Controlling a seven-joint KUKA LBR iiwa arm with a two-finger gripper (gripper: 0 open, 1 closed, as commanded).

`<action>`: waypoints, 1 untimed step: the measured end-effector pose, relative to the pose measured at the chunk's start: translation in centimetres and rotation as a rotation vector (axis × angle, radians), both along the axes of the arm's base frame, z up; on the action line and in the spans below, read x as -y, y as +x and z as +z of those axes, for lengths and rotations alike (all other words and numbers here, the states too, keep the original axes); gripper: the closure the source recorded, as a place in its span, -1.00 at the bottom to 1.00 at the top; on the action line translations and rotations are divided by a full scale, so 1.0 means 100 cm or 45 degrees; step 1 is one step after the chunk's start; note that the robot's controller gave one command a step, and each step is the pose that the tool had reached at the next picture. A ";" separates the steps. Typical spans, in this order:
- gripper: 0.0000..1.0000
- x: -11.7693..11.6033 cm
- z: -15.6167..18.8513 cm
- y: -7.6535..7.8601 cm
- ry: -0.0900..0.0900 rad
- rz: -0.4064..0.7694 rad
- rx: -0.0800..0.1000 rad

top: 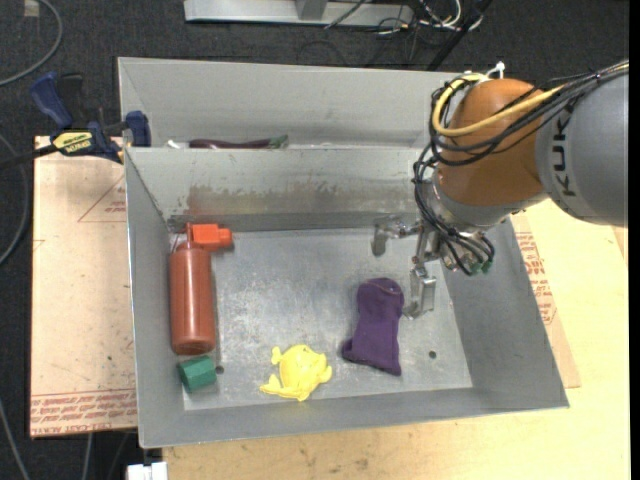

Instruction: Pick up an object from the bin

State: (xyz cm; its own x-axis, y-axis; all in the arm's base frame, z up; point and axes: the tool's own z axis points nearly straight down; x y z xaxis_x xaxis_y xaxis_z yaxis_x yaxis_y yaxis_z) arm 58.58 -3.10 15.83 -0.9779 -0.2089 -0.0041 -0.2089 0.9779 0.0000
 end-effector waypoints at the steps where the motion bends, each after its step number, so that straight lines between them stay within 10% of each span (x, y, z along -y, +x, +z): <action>1: -1.00 0.003 -0.027 -0.001 0.001 0.347 -0.005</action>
Offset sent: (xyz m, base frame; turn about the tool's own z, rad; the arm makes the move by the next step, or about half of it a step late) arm 0.0056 0.0127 -0.0883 -0.3741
